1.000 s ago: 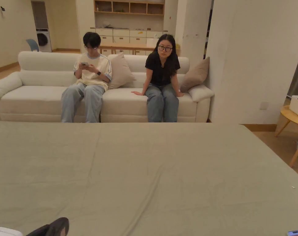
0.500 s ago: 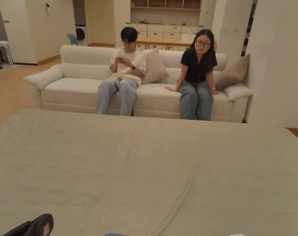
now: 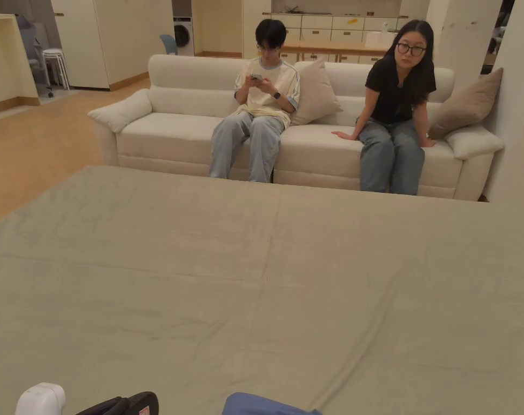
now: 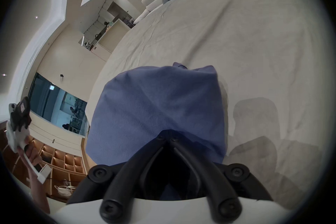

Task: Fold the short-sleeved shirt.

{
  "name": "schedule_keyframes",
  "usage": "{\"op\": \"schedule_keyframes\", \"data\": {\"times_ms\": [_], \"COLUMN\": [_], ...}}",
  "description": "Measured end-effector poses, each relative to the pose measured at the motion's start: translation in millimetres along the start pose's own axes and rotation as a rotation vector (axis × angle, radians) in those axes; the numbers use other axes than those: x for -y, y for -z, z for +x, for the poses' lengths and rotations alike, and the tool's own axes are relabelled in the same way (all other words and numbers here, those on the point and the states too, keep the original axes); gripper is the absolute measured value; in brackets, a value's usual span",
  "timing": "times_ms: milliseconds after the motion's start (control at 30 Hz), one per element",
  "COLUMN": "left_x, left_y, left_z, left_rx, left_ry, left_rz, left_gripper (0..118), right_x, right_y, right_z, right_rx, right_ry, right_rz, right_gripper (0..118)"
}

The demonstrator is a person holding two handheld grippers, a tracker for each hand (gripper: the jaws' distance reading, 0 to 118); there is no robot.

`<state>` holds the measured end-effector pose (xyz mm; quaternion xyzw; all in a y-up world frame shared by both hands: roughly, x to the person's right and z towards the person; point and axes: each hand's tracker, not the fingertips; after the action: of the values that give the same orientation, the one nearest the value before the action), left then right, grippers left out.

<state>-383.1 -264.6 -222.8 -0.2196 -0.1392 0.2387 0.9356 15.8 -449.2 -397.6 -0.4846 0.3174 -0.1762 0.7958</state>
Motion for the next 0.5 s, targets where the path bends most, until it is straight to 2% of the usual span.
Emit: {"op": "schedule_keyframes", "data": {"times_ms": [67,100,133,200,233,300,400,467,500], "left_x": [-3.6,-3.6,-1.7,8.7,18.2,39.5,64.7,70.8,74.5], "left_y": [23.0,39.2,55.7,90.2,106.2,133.0,165.7,171.5,176.8], "left_z": [-27.2,-40.0,-52.2,-70.1,-77.1,-83.0,-110.0,-125.5,-125.2], "left_rx": [0.146,0.179,0.195,0.182,0.176,0.201,0.174,0.178,0.197], "left_ry": [-0.171,-0.243,-0.275,-0.225,-0.197,-0.194,-0.382,-0.452,-0.443], "left_rz": [-0.113,-0.177,-0.247,-0.383,-0.433,-0.482,-0.490,-0.495,-0.486], "left_gripper": [8,19,47,105,116,115,116,116,115], "right_x": [-0.6,-1.1,-2.0,-1.3,-0.4,-0.8,-1.2,-1.3,-1.8], "right_y": [-1.2,-2.2,-2.3,-0.5,1.3,0.6,0.7,0.5,0.8], "right_z": [-3.8,-7.6,-8.6,-7.0,-5.2,-4.6,-3.6,-3.3,-4.2], "right_rx": [0.008,0.013,0.017,0.020,0.021,0.017,0.014,0.012,0.012], "right_ry": [-0.034,-0.042,-0.046,-0.053,-0.053,-0.043,-0.031,-0.022,-0.019], "right_rz": [-0.003,-0.007,-0.010,-0.013,-0.014,-0.015,-0.014,-0.014,-0.016], "right_gripper": [0,0,0,0,0,0,0,0,0]}}
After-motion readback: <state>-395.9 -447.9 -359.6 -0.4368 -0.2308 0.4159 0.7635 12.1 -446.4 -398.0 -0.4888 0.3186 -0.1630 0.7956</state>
